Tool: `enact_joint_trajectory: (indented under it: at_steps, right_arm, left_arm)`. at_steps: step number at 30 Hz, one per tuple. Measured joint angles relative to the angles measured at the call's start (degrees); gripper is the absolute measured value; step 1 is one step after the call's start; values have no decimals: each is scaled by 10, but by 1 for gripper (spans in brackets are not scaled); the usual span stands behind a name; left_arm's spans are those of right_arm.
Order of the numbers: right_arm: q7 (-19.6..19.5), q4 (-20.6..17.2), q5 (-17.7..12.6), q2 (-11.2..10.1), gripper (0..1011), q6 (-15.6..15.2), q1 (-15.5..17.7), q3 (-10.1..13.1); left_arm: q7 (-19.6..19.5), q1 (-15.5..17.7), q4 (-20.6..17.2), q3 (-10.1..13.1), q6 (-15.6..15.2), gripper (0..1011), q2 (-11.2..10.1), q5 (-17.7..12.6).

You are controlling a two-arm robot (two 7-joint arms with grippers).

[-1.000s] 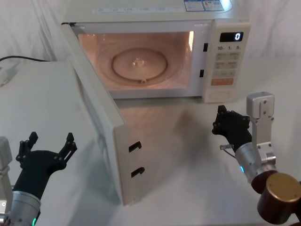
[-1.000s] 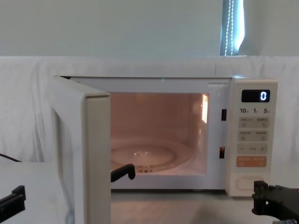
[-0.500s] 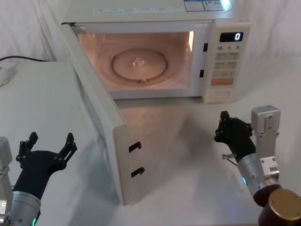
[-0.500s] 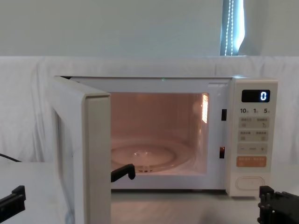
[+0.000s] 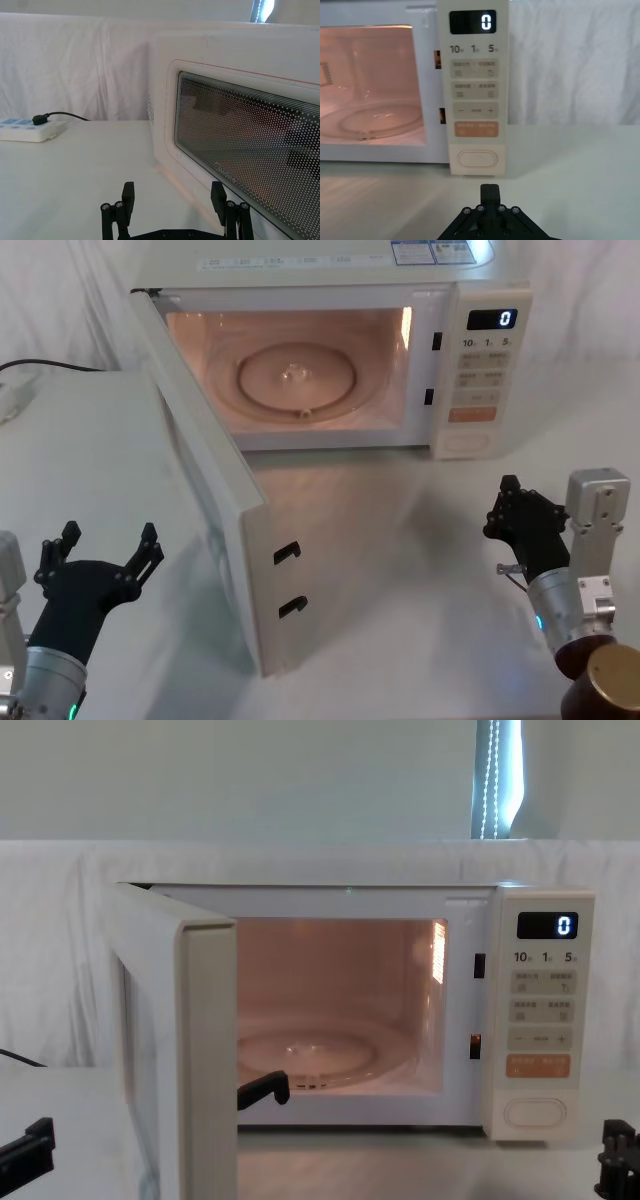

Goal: Press the button to open the microwave door with one hand; close the microwave door with the other hand.

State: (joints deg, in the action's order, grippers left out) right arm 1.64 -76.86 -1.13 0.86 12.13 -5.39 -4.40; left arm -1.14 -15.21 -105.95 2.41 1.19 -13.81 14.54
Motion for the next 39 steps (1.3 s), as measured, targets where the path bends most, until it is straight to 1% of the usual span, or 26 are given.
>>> enact_joint_trajectory:
  at_steps: [6, 20, 24, 29, 32, 33, 34, 35, 38, 39]
  right_arm:
    - [-3, 2, 3, 3, 0, 2, -2, 6]
    - [-3, 2, 3, 3, 0, 2, -2, 6]
    - [-3, 2, 3, 2, 81, 2, -2, 6]
    - [-2, 2, 2, 2, 241, 2, -2, 6]
    - [-2, 2, 2, 2, 299, 2, -2, 6]
    - [-2, 2, 2, 2, 361, 2, -2, 6]
    - [-2, 2, 2, 2, 389, 2, -2, 6]
    - [-2, 2, 2, 2, 438, 2, -2, 6]
    - [-2, 2, 2, 2, 499, 2, -2, 6]
    - [-2, 2, 2, 2, 556, 2, -2, 6]
  left_arm:
    - [0, 0, 0, 0, 0, 1001, 0, 0]
    - [0, 0, 0, 0, 0, 1001, 0, 0]
    - [0, 0, 0, 0, 0, 1001, 0, 0]
    - [0, 0, 0, 0, 0, 1001, 0, 0]
    - [0, 0, 0, 0, 0, 1001, 0, 0]
    - [0, 0, 0, 0, 0, 1001, 0, 0]
    - [0, 0, 0, 0, 0, 1001, 0, 0]
    - [0, 0, 0, 0, 0, 1001, 0, 0]
    - [0, 0, 0, 0, 0, 1001, 0, 0]
    - [0, 0, 0, 0, 0, 1001, 0, 0]
